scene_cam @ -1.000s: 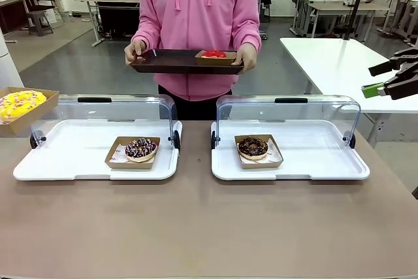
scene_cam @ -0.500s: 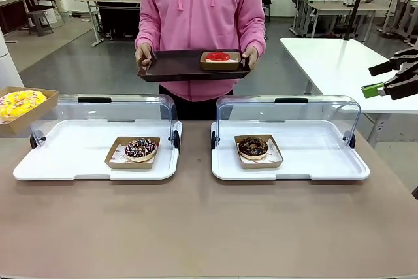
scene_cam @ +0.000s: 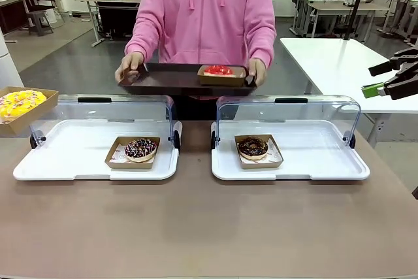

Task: Provide the desired donut to the person.
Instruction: Place the picked Paper togo box onto the Handle tray extended by the person.

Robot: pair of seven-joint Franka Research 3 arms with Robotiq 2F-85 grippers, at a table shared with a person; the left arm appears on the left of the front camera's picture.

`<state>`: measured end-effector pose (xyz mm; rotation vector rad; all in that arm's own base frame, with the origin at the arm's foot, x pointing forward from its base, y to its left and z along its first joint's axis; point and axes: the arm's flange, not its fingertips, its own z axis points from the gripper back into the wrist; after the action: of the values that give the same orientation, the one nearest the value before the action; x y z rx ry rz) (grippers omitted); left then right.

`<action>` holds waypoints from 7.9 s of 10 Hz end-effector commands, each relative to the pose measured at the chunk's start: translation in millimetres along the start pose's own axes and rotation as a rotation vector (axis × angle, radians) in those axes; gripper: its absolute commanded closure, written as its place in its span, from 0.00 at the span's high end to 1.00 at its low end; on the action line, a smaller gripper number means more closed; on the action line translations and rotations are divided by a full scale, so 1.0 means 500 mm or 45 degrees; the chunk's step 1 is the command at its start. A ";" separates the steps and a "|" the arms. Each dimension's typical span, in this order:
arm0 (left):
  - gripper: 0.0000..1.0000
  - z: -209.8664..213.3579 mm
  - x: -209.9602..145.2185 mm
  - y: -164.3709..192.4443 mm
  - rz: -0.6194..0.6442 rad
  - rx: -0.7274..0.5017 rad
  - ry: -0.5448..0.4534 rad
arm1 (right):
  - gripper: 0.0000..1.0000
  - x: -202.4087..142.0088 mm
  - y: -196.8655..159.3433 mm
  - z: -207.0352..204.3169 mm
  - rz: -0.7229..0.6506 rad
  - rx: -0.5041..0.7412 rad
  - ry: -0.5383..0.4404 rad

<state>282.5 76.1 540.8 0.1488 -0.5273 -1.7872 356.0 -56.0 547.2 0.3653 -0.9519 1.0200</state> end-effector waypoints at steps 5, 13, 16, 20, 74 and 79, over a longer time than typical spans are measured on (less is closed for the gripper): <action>0.00 0.001 -0.004 0.001 0.001 0.012 0.025 | 1.00 -0.002 0.000 -0.002 -0.001 0.005 -0.002; 0.00 0.001 -0.004 0.001 0.001 0.012 0.025 | 1.00 -0.002 0.000 -0.002 -0.001 0.005 -0.002; 0.02 0.027 0.140 0.123 0.058 -0.048 -0.024 | 1.00 -0.002 0.000 -0.002 -0.001 0.005 -0.002; 0.02 0.009 0.287 0.339 0.274 -0.119 0.003 | 1.00 -0.002 0.000 -0.002 -0.001 0.005 -0.002; 1.00 -0.074 -0.042 0.076 0.908 0.193 -0.538 | 1.00 -0.002 0.000 -0.002 -0.001 0.005 -0.002; 1.00 -0.085 -0.122 0.061 0.969 0.311 -0.674 | 1.00 -0.002 0.000 -0.002 -0.001 0.005 -0.002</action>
<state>336.5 115.4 509.0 -0.3318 -0.9458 -0.9838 355.7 -56.4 547.4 0.3623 -0.9487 1.0193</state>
